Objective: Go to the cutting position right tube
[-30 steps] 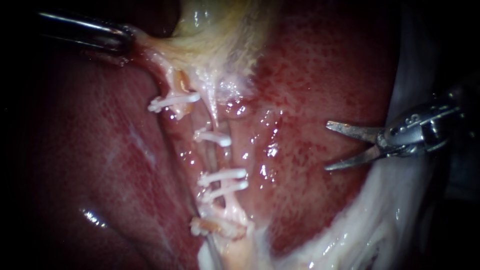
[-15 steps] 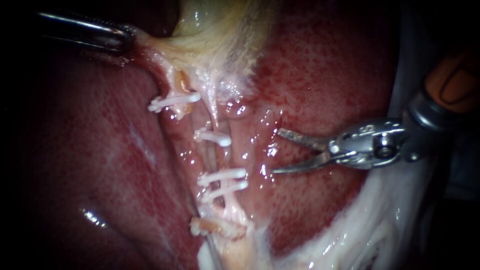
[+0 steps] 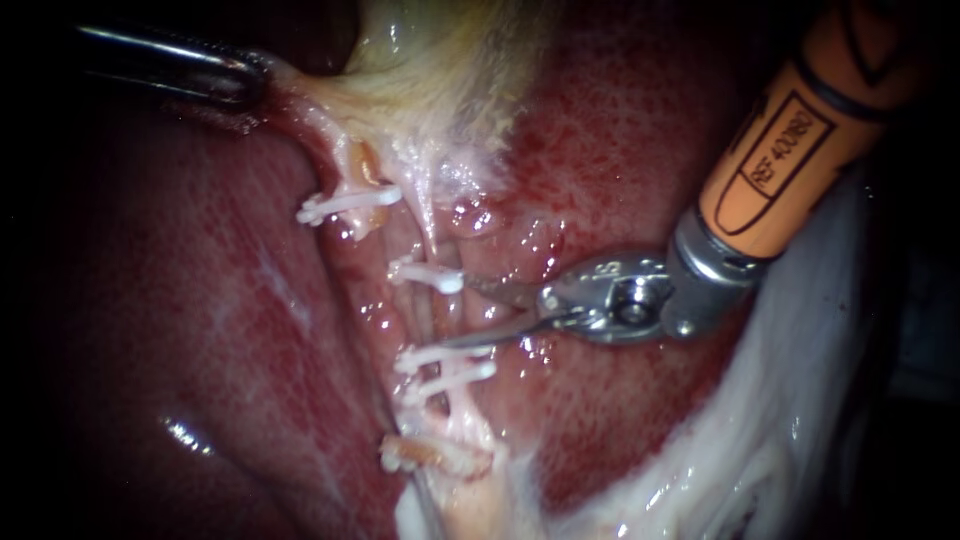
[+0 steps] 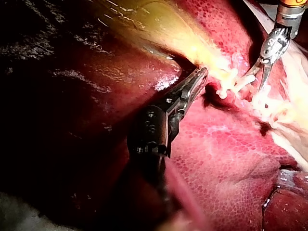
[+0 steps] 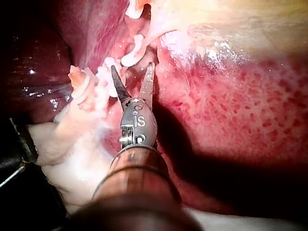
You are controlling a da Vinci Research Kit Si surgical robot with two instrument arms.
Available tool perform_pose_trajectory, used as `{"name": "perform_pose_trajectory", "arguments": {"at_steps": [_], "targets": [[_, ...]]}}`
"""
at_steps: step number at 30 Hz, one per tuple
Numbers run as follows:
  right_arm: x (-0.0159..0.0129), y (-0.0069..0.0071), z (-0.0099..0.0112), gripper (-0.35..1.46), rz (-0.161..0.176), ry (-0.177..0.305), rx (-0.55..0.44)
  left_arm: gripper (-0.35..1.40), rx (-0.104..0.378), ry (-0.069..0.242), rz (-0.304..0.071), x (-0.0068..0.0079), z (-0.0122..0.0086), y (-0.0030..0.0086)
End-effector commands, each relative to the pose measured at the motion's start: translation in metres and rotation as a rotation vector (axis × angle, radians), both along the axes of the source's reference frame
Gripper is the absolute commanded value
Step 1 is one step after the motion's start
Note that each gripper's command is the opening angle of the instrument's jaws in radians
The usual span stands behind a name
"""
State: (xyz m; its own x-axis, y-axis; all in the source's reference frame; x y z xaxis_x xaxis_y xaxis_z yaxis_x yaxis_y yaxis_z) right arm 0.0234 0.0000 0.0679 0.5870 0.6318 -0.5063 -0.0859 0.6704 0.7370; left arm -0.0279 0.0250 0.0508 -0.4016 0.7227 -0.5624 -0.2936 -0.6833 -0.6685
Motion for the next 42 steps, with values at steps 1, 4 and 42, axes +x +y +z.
{"name": "perform_pose_trajectory", "arguments": {"at_steps": [1, 4, 42], "targets": [[0.0002, 0.0, 0.0002, 1.44, -0.001, 0.005, 0.007, -0.35, 0.0, 0.0, 0.0, 0.0, 0.0, 0.0], [0.0007, -0.0001, 0.0008, 1.44, -0.017, 0.04, 0.021, -0.35, 0.0, 0.0, 0.0, -0.0001, 0.0, 0.0], [0.0079, 0.0004, -0.0004, 1.19, -0.112, 0.496, 0.175, -0.35, -0.005, 0.001, 0.001, -0.0002, -0.0002, -0.0001]]}}
